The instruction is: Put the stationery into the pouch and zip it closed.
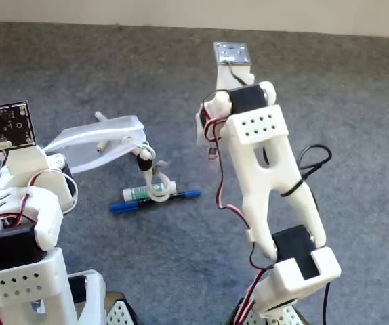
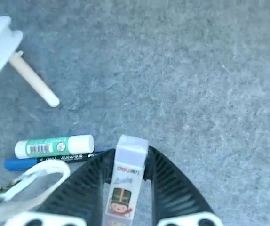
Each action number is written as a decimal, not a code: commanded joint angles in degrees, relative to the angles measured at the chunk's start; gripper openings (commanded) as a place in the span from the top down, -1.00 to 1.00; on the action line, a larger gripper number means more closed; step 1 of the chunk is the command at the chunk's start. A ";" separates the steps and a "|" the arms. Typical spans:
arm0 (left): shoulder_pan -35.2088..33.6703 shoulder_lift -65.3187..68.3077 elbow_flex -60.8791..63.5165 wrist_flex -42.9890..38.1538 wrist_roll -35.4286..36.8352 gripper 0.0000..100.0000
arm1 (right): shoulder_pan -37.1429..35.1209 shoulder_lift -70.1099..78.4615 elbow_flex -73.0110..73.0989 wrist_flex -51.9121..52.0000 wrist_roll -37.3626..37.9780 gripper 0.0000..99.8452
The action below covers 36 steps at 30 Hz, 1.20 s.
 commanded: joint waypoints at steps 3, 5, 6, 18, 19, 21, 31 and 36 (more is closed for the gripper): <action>-0.40 0.04 -0.66 -1.49 0.35 0.99 | -4.18 -5.58 -1.98 2.68 -0.44 0.99; -0.40 0.04 -0.57 -1.49 0.35 0.99 | -4.26 -6.02 -1.98 2.95 -0.44 0.99; -0.40 0.04 -0.13 -1.58 0.35 0.99 | -4.26 -6.37 -1.98 3.12 -0.44 0.99; -0.31 -0.04 1.10 -1.67 0.35 0.98 | -4.26 -14.37 5.85 -1.54 -0.44 0.99; -0.31 -0.04 1.10 -1.67 0.35 0.98 | -4.35 -15.78 7.43 -2.68 -0.44 0.99; -0.31 -0.04 1.01 -1.67 0.35 0.98 | -5.23 -18.42 10.86 -5.49 -0.44 0.99; -0.31 -0.04 1.01 -1.67 0.35 0.98 | -9.98 -29.41 26.86 -19.91 -0.44 0.99; -0.31 -0.04 1.19 -1.67 0.35 0.98 | -10.95 -32.31 31.16 -24.22 -0.26 0.99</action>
